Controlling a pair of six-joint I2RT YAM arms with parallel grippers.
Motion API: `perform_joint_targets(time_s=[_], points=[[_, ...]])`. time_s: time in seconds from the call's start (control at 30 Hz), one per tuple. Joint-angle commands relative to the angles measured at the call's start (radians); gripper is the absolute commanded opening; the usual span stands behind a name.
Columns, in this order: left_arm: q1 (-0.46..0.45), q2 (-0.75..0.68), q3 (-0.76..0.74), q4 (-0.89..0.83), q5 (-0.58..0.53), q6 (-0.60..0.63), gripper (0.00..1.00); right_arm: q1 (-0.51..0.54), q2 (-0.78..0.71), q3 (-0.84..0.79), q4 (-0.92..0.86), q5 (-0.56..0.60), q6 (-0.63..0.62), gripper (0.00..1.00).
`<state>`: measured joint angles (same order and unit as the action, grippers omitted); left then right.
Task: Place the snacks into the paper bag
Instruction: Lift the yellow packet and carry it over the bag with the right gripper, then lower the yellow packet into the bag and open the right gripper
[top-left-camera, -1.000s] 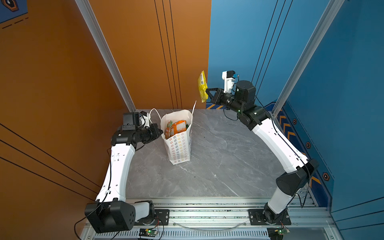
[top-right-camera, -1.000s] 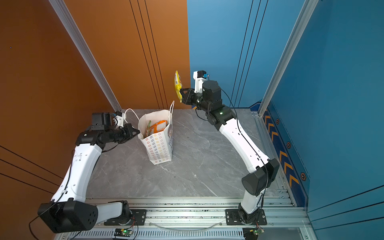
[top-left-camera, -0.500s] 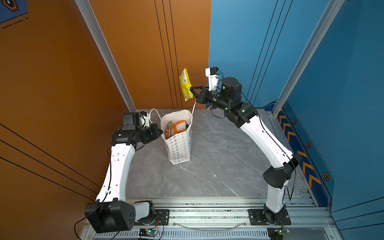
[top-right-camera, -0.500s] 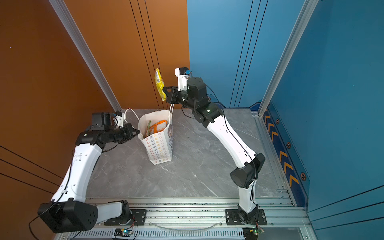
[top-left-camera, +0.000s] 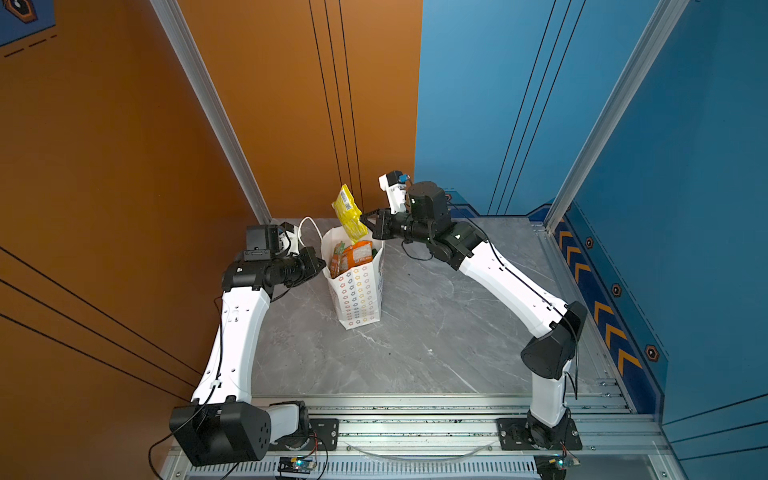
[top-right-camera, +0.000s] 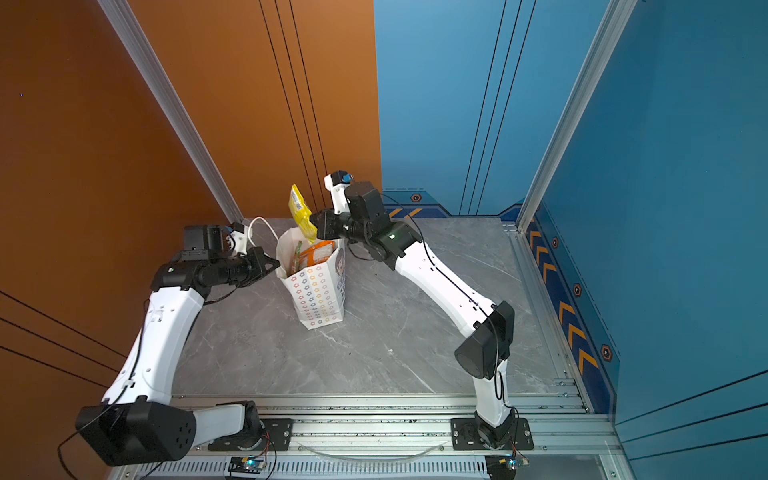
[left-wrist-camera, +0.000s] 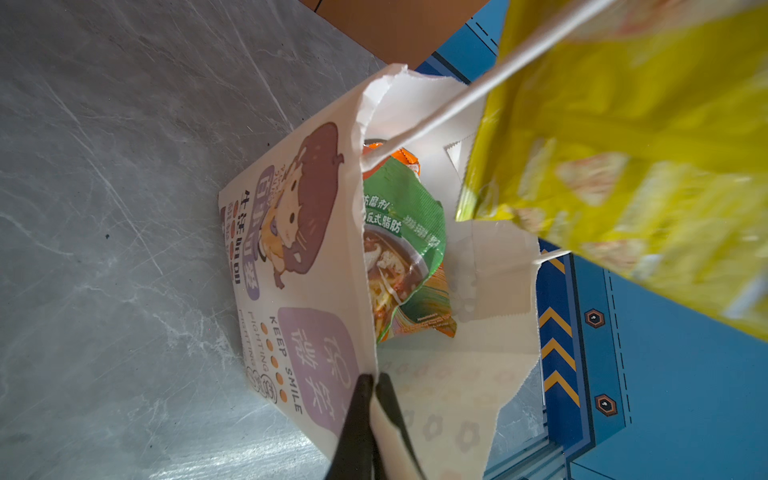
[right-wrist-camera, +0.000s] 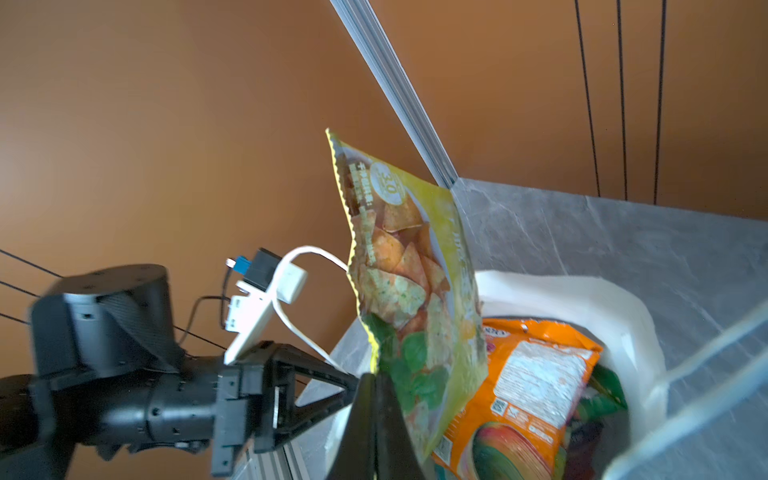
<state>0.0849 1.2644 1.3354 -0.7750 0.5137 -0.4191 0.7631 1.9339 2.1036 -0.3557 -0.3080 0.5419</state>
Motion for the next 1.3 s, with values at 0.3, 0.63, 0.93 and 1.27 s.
perform_joint_targets(time_s=[0.3, 0.63, 0.93, 1.27], points=[[0.003, -0.019, -0.001, 0.018, 0.036, 0.005, 0.01, 0.002, -0.085, -0.094, -0.082, 0.102, -0.065, 0.0], [0.003, -0.024, -0.007, 0.017, 0.034, 0.005, 0.01, 0.03, -0.14, -0.155, -0.12, 0.173, -0.106, 0.0], [0.003, -0.023, -0.005, 0.019, 0.036, 0.006, 0.01, 0.056, -0.24, -0.254, -0.108, 0.205, -0.115, 0.0], [0.004, -0.032, -0.012, 0.017, 0.037, 0.006, 0.01, 0.054, -0.235, -0.269, -0.147, 0.226, -0.099, 0.0]])
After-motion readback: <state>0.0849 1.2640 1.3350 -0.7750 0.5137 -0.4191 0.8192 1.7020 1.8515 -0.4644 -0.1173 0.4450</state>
